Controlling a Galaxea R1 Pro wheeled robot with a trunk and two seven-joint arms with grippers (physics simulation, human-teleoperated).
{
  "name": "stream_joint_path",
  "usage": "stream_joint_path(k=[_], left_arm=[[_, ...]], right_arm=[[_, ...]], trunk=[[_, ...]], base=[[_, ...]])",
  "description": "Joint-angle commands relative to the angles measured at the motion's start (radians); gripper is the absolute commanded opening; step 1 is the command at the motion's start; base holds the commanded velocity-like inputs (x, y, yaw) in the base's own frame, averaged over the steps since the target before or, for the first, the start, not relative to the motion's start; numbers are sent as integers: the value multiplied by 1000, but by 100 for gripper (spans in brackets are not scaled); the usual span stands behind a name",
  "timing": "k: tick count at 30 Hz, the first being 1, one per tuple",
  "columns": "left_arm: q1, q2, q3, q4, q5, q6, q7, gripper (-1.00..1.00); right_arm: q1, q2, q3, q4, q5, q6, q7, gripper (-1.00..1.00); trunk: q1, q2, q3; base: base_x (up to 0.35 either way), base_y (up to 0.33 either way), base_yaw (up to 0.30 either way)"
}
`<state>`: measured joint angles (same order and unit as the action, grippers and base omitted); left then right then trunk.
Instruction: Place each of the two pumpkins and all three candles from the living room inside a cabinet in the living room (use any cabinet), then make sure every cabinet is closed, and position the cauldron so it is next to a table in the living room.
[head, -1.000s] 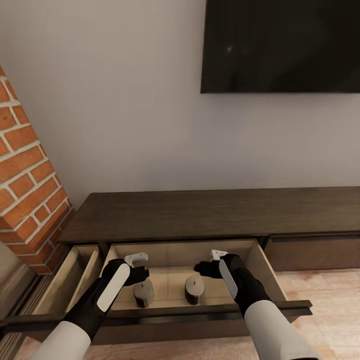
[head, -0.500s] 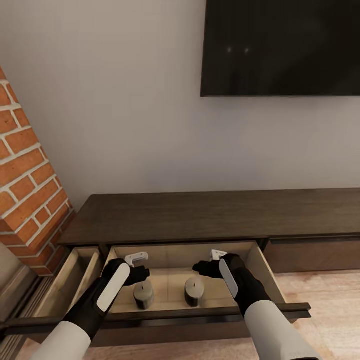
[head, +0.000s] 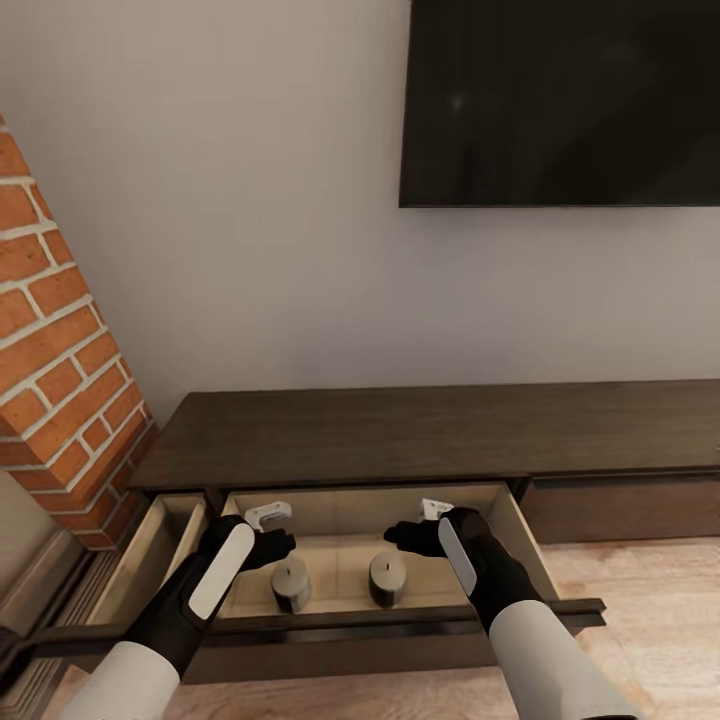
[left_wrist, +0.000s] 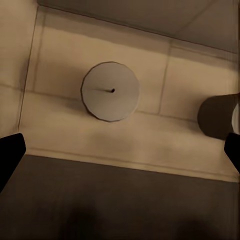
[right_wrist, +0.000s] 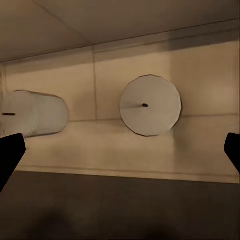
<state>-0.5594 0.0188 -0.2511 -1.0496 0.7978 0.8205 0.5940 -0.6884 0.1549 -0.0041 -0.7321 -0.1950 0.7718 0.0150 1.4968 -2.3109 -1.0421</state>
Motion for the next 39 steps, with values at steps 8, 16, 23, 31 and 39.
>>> stream_joint_path(k=[8, 16, 23, 31, 39], left_arm=[[0, 3, -2, -1, 11, 0, 10, 100], [0, 2, -2, -1, 11, 0, 10, 100], [0, 1, -2, -1, 11, 0, 10, 100], [-1, 1, -2, -1, 11, 0, 10, 100], [0, 0, -2, -1, 11, 0, 10, 100]], right_arm=[[0, 1, 0, -1, 0, 4, 2, 100], [0, 1, 0, -1, 0, 4, 2, 100], [0, 1, 0, -1, 0, 4, 2, 100], [0, 2, 0, -1, 0, 4, 2, 100], [0, 2, 0, 0, 0, 4, 1, 100]], trunk=[[-31, 56, 24], [-62, 112, 49], [-88, 161, 71], [-119, 217, 96], [-150, 273, 121]], base=[[-117, 12, 0], [-173, 37, 0], [-158, 48, 0], [-231, 91, 0], [-305, 129, 0]])
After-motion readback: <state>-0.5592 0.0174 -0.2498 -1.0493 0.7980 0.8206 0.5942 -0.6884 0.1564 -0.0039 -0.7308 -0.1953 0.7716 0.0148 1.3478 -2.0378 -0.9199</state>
